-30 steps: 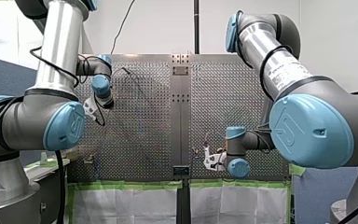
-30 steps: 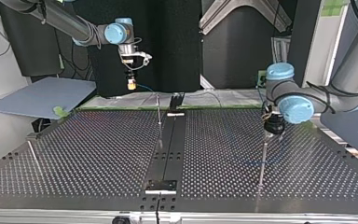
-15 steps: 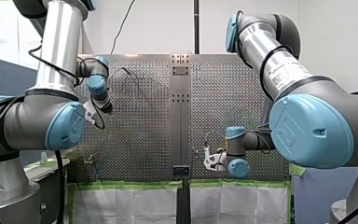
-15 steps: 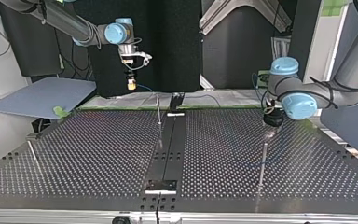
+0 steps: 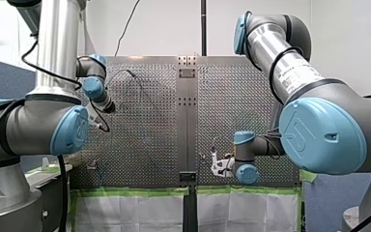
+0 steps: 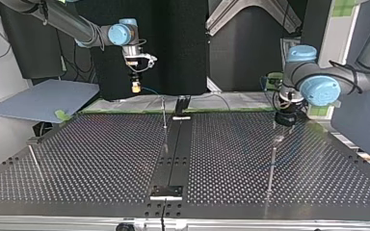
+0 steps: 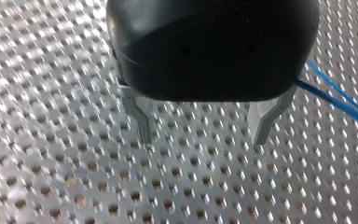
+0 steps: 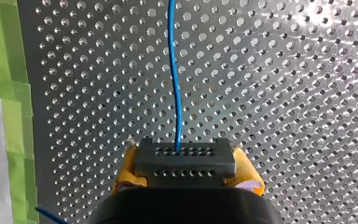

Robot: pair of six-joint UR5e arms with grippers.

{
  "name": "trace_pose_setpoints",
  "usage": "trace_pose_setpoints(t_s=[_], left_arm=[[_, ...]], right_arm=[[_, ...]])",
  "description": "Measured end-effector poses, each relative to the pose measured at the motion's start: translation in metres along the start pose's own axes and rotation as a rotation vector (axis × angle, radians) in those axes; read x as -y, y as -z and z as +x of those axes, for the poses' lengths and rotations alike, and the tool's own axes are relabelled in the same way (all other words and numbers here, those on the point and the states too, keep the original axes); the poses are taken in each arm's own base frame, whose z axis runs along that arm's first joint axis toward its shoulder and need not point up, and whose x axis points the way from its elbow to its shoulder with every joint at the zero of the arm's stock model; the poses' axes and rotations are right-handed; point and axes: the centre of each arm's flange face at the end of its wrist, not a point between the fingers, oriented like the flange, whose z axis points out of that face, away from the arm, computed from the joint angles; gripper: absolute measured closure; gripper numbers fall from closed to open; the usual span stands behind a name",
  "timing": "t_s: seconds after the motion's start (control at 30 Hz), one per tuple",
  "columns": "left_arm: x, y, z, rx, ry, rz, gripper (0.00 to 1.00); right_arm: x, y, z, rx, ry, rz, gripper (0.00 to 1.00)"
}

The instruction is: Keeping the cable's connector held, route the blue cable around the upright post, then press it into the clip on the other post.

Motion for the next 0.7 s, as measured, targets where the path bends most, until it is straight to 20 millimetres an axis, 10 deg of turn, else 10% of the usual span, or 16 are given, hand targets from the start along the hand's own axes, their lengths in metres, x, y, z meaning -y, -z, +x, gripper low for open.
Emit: trace_pose_setpoints(t_s=[0.7], left_arm=[[-0.017, 0.002, 0.017, -0.003, 0.043, 0.088, 0.00]], right_arm=[[0.001, 0.000, 0.000, 0.000, 0.000, 0.003, 1.00]])
